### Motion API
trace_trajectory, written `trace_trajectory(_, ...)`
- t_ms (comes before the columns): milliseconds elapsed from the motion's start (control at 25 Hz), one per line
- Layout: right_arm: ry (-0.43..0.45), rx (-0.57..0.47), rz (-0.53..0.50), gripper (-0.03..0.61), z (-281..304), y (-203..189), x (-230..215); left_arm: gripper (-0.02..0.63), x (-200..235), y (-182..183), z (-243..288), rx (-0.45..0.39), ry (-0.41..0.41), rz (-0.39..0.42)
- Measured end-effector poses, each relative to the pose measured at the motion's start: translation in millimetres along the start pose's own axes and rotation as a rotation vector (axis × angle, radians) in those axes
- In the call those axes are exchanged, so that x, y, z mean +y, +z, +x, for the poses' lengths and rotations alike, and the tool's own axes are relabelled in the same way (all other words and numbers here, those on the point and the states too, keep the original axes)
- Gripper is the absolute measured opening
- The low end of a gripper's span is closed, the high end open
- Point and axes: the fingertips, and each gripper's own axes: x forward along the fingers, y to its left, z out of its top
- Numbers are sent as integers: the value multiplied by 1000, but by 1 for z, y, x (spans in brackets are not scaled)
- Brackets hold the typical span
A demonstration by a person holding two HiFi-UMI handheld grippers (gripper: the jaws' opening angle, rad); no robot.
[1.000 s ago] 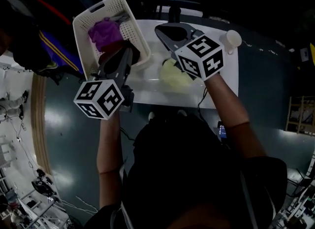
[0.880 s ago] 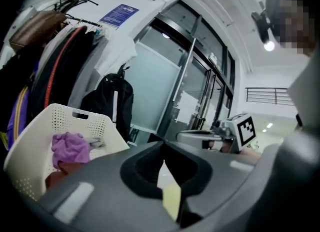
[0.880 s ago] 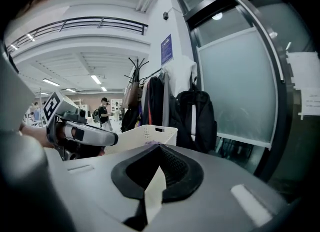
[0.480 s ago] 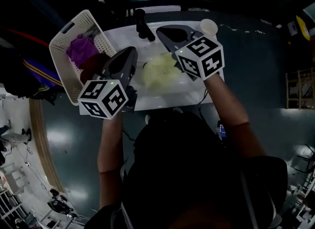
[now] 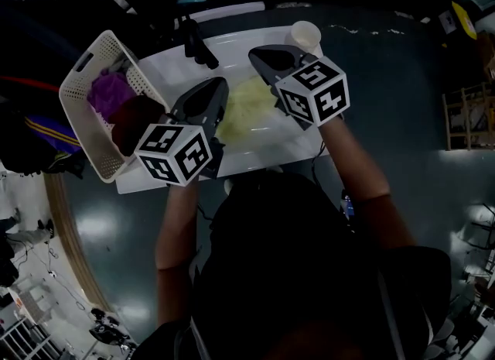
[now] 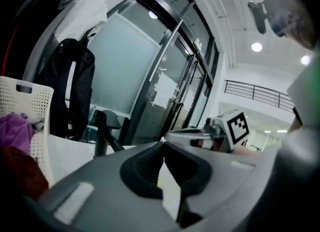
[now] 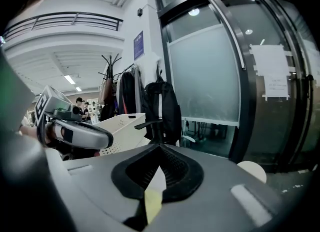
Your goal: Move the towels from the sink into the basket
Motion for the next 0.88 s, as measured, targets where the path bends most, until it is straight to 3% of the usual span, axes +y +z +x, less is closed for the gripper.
trace_trajectory(280, -1, 81, 42, -2, 6, -38, -10, 8, 2, -34, 21, 62, 3, -20)
trace_trajectory(880, 47, 222, 92, 0, 43, -106, -6, 8, 34, -102, 18, 175, 99, -93)
